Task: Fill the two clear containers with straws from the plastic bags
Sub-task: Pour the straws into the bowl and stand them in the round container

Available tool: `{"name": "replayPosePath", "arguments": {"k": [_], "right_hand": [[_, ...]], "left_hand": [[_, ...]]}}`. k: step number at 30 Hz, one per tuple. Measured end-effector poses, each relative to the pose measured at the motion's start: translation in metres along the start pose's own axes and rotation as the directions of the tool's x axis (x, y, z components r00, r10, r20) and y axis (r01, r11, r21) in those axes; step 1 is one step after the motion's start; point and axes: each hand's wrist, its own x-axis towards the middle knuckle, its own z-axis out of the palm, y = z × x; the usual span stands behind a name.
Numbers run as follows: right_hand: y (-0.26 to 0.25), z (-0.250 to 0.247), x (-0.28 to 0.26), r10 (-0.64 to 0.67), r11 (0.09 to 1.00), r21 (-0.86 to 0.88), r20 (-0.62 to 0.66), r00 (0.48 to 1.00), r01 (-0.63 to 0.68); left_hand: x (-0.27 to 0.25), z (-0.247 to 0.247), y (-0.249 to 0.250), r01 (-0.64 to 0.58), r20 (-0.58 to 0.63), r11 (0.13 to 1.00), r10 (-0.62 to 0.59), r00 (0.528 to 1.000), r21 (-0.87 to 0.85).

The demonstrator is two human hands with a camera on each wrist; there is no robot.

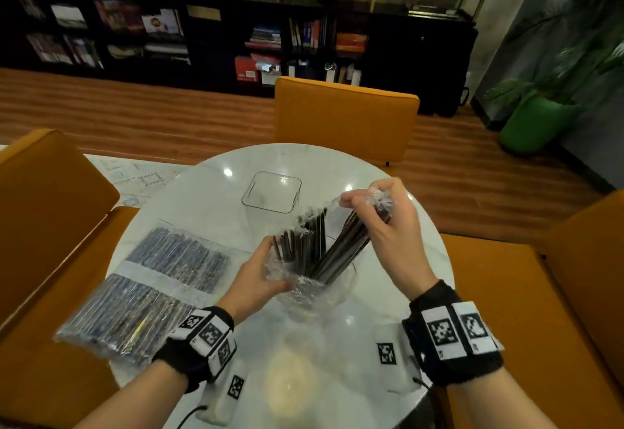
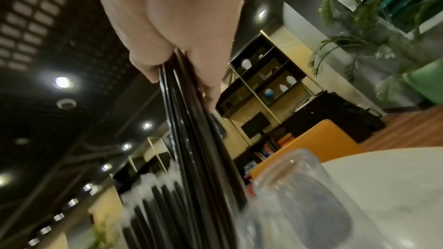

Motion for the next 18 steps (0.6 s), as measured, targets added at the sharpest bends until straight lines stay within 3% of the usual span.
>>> {"name": "replayPosePath", "arguments": {"k": [6, 13, 16, 18], "right_hand": [[-0.038, -0.031, 0.024, -0.019, 0.992, 0.123, -0.037, 0.999, 0.024], [-0.099, -0.079, 0.085, -0.188, 0.948, 0.237, -0.114, 0.976, 0.210], [-0.097, -0.079, 0.110, -0.290, 0.936, 0.149, -0.193, 0.937, 0.320], [-0.074, -0.065, 0.118, -0.301, 0.947, 0.037, -0.236, 0.924, 0.318]], "left_hand": [[0.005, -0.001, -0.001, -0.010, -0.007, 0.996, 0.011, 1.000, 0.091], [0.002, -0.001, 0.001, -0.025, -0.032, 0.996, 0.028, 0.999, 0.085], [0.000, -0.001, 0.002, -0.033, -0.030, 0.998, 0.035, 0.999, 0.062], [-0.001, -0.002, 0.001, -0.025, -0.028, 0.998, 0.027, 0.999, 0.061]]}}
